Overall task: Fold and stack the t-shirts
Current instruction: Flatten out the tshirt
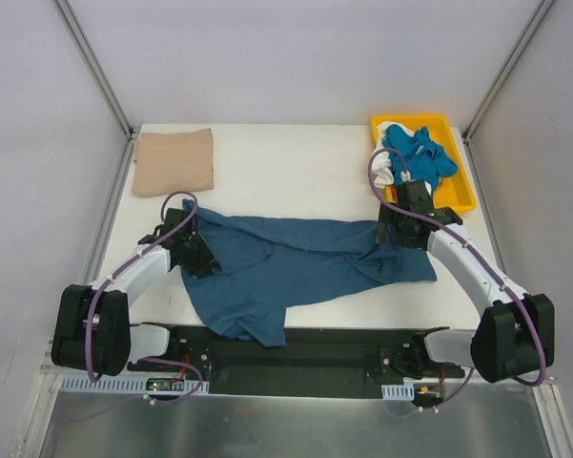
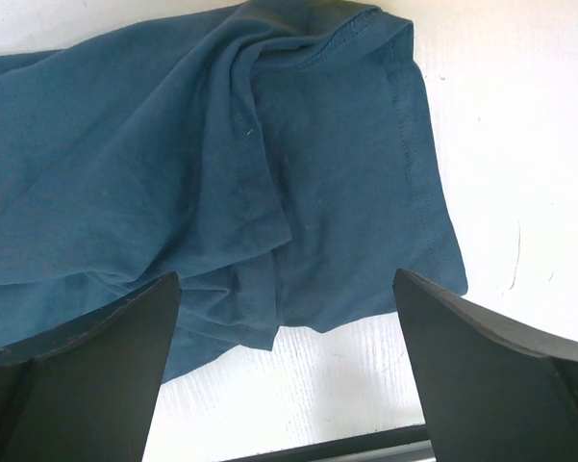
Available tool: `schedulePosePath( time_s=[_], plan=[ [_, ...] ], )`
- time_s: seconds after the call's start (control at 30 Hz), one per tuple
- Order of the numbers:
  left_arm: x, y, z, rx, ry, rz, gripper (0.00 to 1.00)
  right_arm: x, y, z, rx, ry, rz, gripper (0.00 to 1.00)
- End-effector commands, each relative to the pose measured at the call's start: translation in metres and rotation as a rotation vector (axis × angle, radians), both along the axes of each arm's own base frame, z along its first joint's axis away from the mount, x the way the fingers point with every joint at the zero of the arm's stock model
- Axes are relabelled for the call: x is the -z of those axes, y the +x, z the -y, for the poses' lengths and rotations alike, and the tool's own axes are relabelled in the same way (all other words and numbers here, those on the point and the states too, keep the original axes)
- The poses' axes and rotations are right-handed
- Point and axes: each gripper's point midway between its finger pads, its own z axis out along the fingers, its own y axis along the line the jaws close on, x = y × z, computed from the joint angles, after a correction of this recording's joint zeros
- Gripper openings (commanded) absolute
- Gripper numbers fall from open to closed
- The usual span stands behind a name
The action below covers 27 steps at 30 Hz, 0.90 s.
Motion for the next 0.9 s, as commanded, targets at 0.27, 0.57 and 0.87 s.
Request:
schedulePosePath(
  time_s=[0.27,0.57,0.87],
  plan=[
    [-0.011,0.021,-0.001,0.017,0.037,0.041,0.0,-0.005,0.002,0.004,0.008,-0.004,0.024,0.97],
    [-0.062,0.034,-0.007,0.023,0.057,0.266,0.0,0.02,-0.034,-0.009,0.037,0.153,-0.093,0.97],
    [-0.119,0.035,-0.014,-0.002,0.058,0.498,0.0,0.05,-0.075,-0.047,-0.011,0.411,-0.223,0.86]
  ],
)
